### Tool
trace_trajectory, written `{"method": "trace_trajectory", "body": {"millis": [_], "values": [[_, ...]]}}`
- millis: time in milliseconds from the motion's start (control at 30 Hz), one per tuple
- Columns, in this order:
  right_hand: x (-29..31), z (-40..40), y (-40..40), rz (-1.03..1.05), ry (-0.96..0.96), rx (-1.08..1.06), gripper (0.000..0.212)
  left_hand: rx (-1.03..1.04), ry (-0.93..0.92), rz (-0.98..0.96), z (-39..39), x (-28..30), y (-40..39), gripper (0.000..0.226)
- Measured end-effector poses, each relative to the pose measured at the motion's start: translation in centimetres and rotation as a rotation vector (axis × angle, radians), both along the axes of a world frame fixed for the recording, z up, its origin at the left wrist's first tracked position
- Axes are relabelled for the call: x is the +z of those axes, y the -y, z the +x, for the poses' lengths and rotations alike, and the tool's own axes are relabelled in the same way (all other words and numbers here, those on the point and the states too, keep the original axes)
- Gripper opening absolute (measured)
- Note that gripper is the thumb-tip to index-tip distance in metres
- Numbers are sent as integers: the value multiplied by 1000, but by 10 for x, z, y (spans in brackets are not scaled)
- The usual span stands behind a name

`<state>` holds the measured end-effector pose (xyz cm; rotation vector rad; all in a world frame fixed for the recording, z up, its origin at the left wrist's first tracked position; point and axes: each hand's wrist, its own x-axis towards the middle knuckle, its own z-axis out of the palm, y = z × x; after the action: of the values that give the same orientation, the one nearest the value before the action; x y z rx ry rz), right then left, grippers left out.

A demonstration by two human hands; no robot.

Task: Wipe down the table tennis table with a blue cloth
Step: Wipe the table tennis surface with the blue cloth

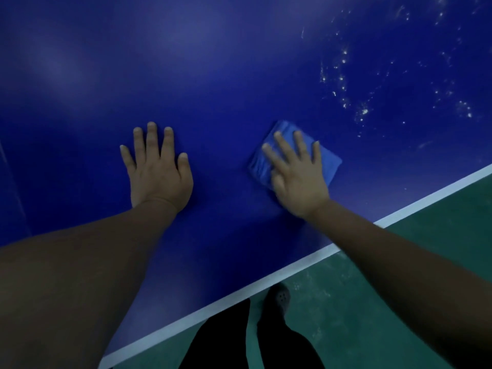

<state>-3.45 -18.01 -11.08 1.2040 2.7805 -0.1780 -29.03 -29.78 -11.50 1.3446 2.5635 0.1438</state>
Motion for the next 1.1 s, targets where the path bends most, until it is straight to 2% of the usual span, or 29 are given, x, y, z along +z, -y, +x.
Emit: {"method": "trace_trajectory", "body": {"millis": [100, 167, 200, 333, 433, 500, 533, 567, 633, 700, 733, 800, 867, 967, 1033, 1067, 1100], "values": [[-4, 35, 66, -47, -19, 336, 52, 2, -3, -5, 0, -1, 0, 62], [0, 84, 77, -54, 13, 402, 52, 3, -6, -5, 1, -2, 0, 62], [3, 107, 69, -44, 44, 358, 54, 0, -7, -3, 1, -2, 0, 62], [18, 155, 16, -93, 206, -142, 57, -3, -13, 6, 0, -2, 1, 62], [14, 112, 1, -76, 97, -522, 63, -6, -26, 4, 0, -1, 1, 62], [9, 63, 11, -62, 39, -694, 64, -9, -26, 2, 0, 0, 1, 62], [6, 41, 24, -48, 21, -689, 63, -10, -27, -5, 1, 1, 1, 62], [3, 24, 43, -27, 4, -591, 61, -12, -32, -12, 1, 2, 1, 63], [-1, 13, 86, -35, -7, -235, 55, -14, -29, -24, 1, 2, 1, 64], [-1, 41, 95, -53, 10, 37, 52, -18, -1, -23, -1, 3, 2, 65], [0, 63, 82, -58, 23, 52, 52, -26, 19, -9, -2, 4, 4, 65], [2, 111, 44, -42, 42, -164, 57, -75, 43, 28, 1, 6, 9, 64], [7, 156, 6, -58, 79, -541, 60, -133, 30, 79, 16, 9, 19, 61], [10, 166, -21, -66, 1, -1011, 56, -188, 68, 126, 59, 17, 36, 60], [8, 133, -13, -64, -19, -1098, 56, -210, 138, 135, 89, 20, 40, 62], [7, 111, -1, -59, -22, -1029, 56, -217, 159, 138, 102, 20, 39, 62], [6, 90, 16, -49, -33, -866, 56, -222, 165, 136, 114, 20, 37, 62]]}}
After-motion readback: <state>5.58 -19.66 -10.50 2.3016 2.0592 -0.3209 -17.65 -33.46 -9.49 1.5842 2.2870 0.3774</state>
